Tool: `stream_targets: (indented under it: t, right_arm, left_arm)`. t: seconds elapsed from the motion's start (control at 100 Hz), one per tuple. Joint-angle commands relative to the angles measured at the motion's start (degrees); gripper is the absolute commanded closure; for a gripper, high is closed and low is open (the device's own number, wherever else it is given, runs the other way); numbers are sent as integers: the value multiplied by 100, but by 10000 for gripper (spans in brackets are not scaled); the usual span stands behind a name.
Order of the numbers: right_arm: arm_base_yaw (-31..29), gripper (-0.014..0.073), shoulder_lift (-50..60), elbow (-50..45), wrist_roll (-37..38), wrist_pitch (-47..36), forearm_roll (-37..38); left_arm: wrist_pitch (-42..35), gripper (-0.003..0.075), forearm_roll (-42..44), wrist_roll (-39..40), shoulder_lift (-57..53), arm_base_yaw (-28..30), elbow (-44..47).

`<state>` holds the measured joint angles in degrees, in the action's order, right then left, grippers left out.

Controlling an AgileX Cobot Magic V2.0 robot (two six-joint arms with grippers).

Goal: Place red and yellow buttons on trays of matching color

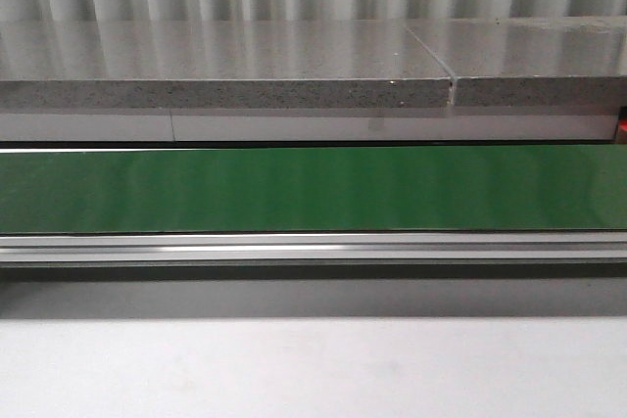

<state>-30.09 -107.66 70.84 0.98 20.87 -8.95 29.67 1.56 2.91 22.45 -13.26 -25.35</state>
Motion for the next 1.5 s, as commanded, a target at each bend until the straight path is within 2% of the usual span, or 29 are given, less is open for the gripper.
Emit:
stream_targets:
  t: [0.0, 0.1, 0.17, 0.39, 0.65, 0.74, 0.98, 1.1, 1.28, 1.49]
  right_arm:
    - [-11, 254, 292, 179, -3, -342, -62]
    - [-11, 66, 292, 179, -3, -362, -78]
    - [-11, 13, 299, 179, -3, -366, -78]
    - [-11, 18, 606, 179, -3, -293, -73]
    - [77, 20, 1382, 172, -98, 342, -20]
    - [225, 97, 1721, 172, -167, 645, 54]
    - [1088, 526, 2473, 172, -283, 1495, 354]
    - [1608, 662, 2708, 172, -283, 1738, 365]
    - [2467, 666, 2934, 172, -288, 1939, 371]
    - [3059, 666, 3141, 143, -288, 1871, 343]
  left_arm:
    - [-407, 741, -15, 10, 36, -47, -151]
    - [-407, 741, -15, 10, 36, -47, -151]
    - [-407, 741, -15, 10, 36, -47, -151]
    - [-407, 741, -15, 10, 36, -47, -151]
    - [-407, 741, -15, 10, 36, -47, -151]
    - [-407, 741, -15, 10, 36, -47, -151]
    - [-407, 741, -15, 10, 36, -47, -151]
    - [-407, 741, -15, 10, 36, -47, -151]
    - [-407, 741, -15, 10, 36, -47, -151]
    - [-407, 741, -15, 10, 36, -47, -151]
